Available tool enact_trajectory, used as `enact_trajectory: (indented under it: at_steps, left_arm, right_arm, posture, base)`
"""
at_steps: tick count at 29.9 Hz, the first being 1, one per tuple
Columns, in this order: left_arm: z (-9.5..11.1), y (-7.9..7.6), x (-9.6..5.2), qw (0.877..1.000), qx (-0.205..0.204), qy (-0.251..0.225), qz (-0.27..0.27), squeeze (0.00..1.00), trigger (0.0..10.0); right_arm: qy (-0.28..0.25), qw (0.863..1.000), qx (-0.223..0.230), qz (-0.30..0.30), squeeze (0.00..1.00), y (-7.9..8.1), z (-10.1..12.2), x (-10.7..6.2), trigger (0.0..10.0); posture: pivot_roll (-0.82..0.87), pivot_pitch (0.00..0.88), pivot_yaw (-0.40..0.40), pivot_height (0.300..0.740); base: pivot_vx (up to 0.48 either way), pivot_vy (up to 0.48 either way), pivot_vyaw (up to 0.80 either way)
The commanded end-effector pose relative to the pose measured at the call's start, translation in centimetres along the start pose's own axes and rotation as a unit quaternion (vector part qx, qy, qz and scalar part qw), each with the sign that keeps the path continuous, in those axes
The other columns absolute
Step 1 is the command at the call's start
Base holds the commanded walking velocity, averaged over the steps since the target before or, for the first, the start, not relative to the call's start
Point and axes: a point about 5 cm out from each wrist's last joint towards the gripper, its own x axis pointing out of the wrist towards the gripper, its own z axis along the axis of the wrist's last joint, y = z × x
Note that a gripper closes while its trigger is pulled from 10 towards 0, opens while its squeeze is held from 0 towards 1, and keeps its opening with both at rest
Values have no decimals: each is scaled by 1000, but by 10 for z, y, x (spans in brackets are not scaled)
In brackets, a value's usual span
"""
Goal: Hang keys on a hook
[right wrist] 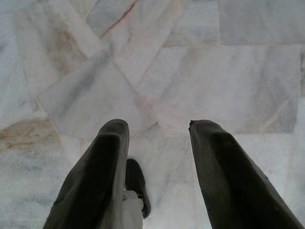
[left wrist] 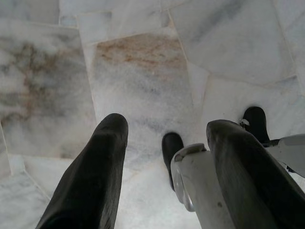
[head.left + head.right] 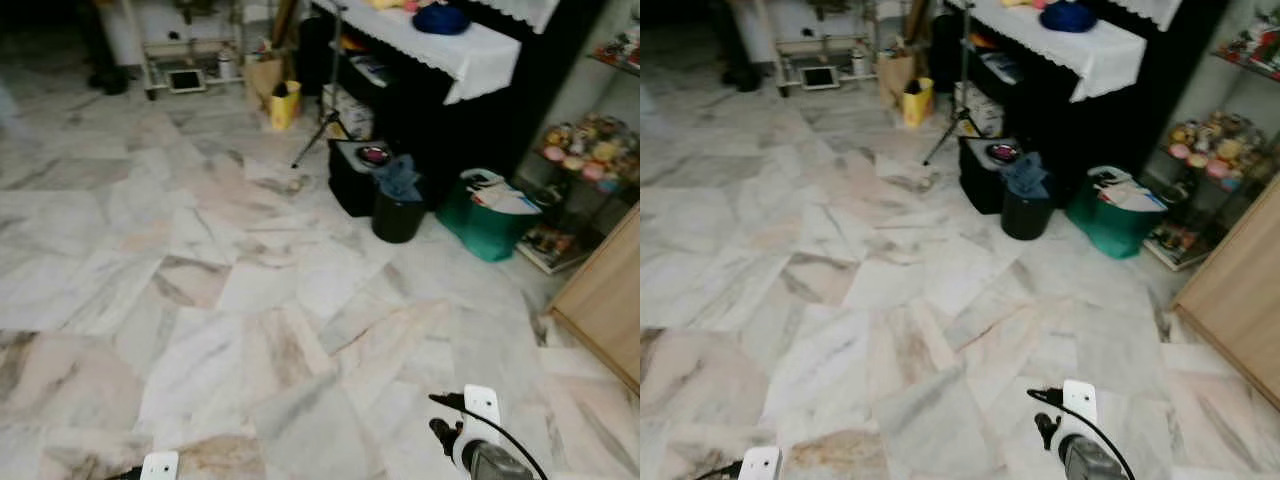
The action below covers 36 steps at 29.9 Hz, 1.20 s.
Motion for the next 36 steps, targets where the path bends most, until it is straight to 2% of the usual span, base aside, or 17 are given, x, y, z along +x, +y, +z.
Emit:
enact_trajectory:
  at_steps: [1,6,9,18,25,31,36]
  left_arm:
    - [-3,1,-1,1000,4,4,-3,0,10000]
    - [-3,2,-1,1000,25,4,0,0,10000]
    - [-5,2,-1,1000,11,10,0,0,10000]
    - [-5,2,-1,1000,14,12,-10,0,10000]
    - [-7,-1,-2,999,21,25,-41,0,10000]
    - [-8,3,-2,998,42,27,-24,0,10000]
    - [-12,6,-3,999,23,28,-12,0,10000]
  right_arm:
    - [6,1000,2,-2,0,0,-2,0,10000]
    - [7,1000,1,-1,0,0,-2,0,10000]
    - [8,1000,2,1,0,1,-3,0,10000]
    - [10,1000,0,2,0,1,-5,0,10000]
    - [11,1000,2,2,0,2,-6,0,10000]
    - [13,1000,5,3,0,5,-10,0,10000]
    - [17,1000,6,5,0,8,-15,0,10000]
  posture:
    - [40,0,-42,729]
    - [46,0,-41,729]
    - [47,0,-35,729]
    - [44,0,-27,729]
    - [44,0,-19,729]
    - [47,0,-4,729]
    - [55,0,1,729]
  base:
    - [0,0,-788]
    - [0,-192,-788]
    - [0,-160,-788]
    - [0,0,-788]
    - [0,0,-788]
    - [0,0,-788]
    - [0,0,-788]
